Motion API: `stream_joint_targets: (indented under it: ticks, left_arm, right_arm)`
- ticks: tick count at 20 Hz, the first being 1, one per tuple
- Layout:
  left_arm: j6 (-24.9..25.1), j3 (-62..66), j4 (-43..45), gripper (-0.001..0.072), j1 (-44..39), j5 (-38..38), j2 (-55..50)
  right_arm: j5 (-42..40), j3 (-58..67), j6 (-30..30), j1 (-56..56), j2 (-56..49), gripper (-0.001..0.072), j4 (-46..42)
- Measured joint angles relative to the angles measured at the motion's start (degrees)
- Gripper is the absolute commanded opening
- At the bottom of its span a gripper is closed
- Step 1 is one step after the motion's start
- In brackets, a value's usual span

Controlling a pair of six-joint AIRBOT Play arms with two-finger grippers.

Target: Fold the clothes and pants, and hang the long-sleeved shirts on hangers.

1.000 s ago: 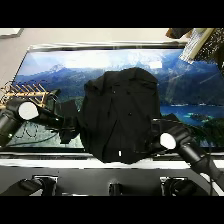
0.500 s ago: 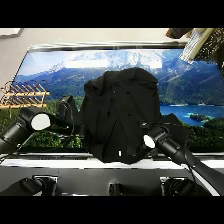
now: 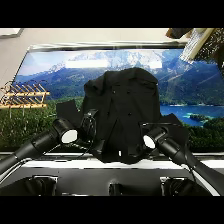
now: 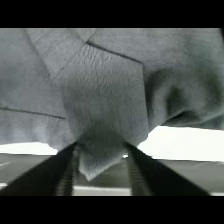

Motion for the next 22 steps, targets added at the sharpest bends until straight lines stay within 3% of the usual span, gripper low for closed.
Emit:
stream_joint_targets:
  ticks: [5, 12, 15, 17, 18, 19, 22]
  left_arm:
    - [-3.4, 0.0, 0.4, 0.068, 0.0, 0.3, -1.0]
    - [-4.2, 0.0, 0.5, 0.068, 0.3, 0.3, -1.2]
    - [-4.3, 0.0, 0.5, 0.0679, 0.3, 0.3, -1.2]
    - [-4.4, 0.0, 0.5, 0.068, 0.3, 0.3, -1.2]
    - [-4.4, 0.0, 0.5, 0.068, 0.3, 0.3, -1.2]
    - [-4.4, 0.0, 0.5, 0.0679, 0.3, 0.3, -1.2]
    - [-4.3, 0.0, 0.5, 0.068, 0.3, 0.2, -1.2]
  right_arm:
    - [0.3, -0.3, 0.4, 0.0, 3.1, 0.0498, 0.6]
    - [-3.5, -1.3, 0.6, 0.0, 0.3, 0.0499, 2.3]
    - [-4.3, -1.4, 0.3, 0.0, -1.8, 0.0458, 2.6]
    - [-4.7, -1.4, 0.0, 0.0, -2.8, 0.0179, 2.5]
    - [-4.9, -1.4, 0.0, 0.0, -3.2, 0.0074, 2.5]
    - [-4.8, -1.4, 0.0, 0.0, -3.4, 0.0028, 2.1]
    - [-2.9, -1.4, 0.4, 0.0, -3.7, 0.0026, -0.1]
